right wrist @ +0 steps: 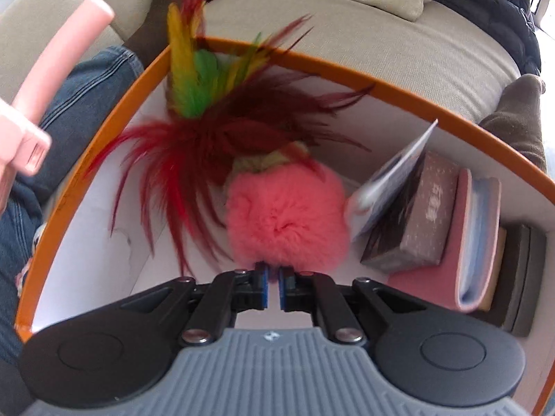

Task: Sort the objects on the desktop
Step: 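Carry the phone stand and pink ball over the white box with both grippers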

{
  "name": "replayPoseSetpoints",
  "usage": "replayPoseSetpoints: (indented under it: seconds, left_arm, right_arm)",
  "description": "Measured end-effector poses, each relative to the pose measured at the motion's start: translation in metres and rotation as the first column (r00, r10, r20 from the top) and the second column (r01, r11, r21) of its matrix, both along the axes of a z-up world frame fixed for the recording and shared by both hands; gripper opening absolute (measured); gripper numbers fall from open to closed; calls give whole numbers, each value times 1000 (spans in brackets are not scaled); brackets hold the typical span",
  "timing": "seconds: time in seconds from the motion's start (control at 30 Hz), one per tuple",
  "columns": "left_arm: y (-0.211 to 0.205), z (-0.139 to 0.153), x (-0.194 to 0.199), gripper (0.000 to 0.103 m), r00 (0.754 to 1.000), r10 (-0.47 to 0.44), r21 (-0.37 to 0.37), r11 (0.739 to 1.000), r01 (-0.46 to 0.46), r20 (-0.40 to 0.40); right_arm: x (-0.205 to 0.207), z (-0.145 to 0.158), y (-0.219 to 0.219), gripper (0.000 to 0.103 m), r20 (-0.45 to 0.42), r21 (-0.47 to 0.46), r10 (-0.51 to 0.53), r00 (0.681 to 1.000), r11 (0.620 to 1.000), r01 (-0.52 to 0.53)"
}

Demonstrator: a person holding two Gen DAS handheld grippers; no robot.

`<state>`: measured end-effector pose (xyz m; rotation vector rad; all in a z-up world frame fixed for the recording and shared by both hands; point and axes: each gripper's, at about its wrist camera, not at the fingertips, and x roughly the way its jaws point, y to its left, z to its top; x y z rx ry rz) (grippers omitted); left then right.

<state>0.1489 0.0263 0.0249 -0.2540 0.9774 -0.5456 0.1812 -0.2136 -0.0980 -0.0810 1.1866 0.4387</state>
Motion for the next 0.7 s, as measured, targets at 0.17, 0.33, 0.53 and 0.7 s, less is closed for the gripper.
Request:
replayPoseSetpoints:
  seconds: [0.17,0.33,0.53,0.7]
  left_arm:
    - [-8,0,2,7,1000,-11,1,1000,11,-3]
    - [-12,2,2,7,1000,-11,-6,1000,11,-2]
    - [-17,8,1,7,1000,-5,-46,999,5,1]
    - [-37,15,-7,6,999,-50,-113,992,49,-3]
  right_arm:
    - [11,-4,-3,7,43,15,-24,999,1000,23]
    - [10,-6,-6,8,38,38,-33,999,999,31]
    - [-17,26,-13,11,93,89,-33,995,996,25]
    - [-40,51,-19,23,138,152,-44,989,988,23]
